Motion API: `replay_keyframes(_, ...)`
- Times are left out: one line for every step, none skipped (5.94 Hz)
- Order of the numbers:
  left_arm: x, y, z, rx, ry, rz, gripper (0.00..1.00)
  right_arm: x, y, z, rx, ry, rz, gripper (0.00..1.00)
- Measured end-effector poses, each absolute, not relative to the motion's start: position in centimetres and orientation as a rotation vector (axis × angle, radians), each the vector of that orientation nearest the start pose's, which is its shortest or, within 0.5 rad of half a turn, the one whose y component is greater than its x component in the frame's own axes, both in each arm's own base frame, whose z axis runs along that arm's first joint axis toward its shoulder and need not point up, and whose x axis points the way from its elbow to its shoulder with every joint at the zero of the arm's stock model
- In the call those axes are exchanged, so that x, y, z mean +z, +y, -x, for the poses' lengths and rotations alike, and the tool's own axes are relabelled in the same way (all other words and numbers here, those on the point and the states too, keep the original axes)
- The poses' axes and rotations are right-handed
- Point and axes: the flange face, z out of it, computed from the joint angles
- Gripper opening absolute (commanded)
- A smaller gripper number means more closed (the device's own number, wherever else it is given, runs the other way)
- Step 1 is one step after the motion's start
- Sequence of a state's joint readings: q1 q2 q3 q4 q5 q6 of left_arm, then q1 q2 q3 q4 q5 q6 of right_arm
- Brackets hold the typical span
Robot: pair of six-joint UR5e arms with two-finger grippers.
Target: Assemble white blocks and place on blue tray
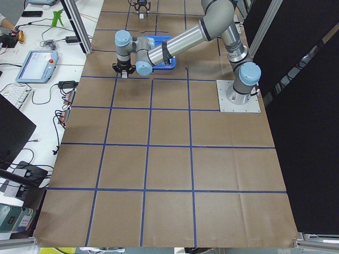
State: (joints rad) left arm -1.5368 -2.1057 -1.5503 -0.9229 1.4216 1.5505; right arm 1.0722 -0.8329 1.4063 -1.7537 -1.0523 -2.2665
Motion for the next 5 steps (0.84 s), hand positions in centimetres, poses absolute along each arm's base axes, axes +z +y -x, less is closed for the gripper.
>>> replay_keyframes(27.1, -64.5, 19.4, -0.303, 2.281, -2.204, 0.0, 14.9, -68.0, 16.3, -0.586, 1.758, 1.936, 0.39)
replay_keyframes(27.0, -61.3, 25.7, -0.271, 2.302, -2.23, 0.0, 15.1, -68.1, 16.3, -0.588, 1.758, 1.941, 0.33)
replay_keyframes(24.9, -58.6, 29.2, -0.244, 2.325, -2.238, 0.0, 15.6, -68.2, 16.3, -0.592, 1.76, 1.95, 0.3)
replay_keyframes(22.1, -56.3, 30.3, -0.227, 2.329, -2.246, 0.18, 16.6, -68.2, 16.3, -0.598, 1.767, 1.96, 0.3)
replay_keyframes(19.6, -54.5, 30.3, -0.202, 2.336, -2.253, 0.44, 18.0, -68.5, 16.2, -0.606, 1.775, 1.977, 0.3)
